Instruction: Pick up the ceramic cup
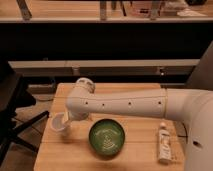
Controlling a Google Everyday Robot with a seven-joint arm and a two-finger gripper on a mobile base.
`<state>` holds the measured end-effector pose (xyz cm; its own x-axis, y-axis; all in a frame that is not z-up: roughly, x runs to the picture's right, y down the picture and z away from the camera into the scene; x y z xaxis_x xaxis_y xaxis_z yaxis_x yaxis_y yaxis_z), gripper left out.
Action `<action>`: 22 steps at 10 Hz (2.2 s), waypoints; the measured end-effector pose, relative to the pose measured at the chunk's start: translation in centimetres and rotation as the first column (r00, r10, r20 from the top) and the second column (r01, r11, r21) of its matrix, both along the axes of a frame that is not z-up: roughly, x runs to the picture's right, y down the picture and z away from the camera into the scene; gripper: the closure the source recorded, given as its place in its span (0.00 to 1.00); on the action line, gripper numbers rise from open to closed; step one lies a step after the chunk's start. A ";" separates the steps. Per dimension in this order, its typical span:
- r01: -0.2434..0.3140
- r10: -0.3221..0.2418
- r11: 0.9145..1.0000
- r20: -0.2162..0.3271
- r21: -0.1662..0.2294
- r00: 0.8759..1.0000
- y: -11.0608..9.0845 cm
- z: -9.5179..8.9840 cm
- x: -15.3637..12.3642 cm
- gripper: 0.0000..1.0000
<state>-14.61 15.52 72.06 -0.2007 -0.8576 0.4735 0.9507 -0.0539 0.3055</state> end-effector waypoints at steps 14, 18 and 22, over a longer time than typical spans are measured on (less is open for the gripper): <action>0.094 -0.094 0.995 0.007 -0.038 0.996 2.1 2.8 -0.9 0.20; 0.111 -0.111 0.993 -0.002 -0.049 0.994 2.6 3.5 -0.9 0.20; 0.114 -0.114 0.992 -0.006 -0.050 0.993 2.1 3.5 -0.7 0.36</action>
<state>-15.33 17.63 75.55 -0.2915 -0.8050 0.5167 0.9419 -0.1472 0.3020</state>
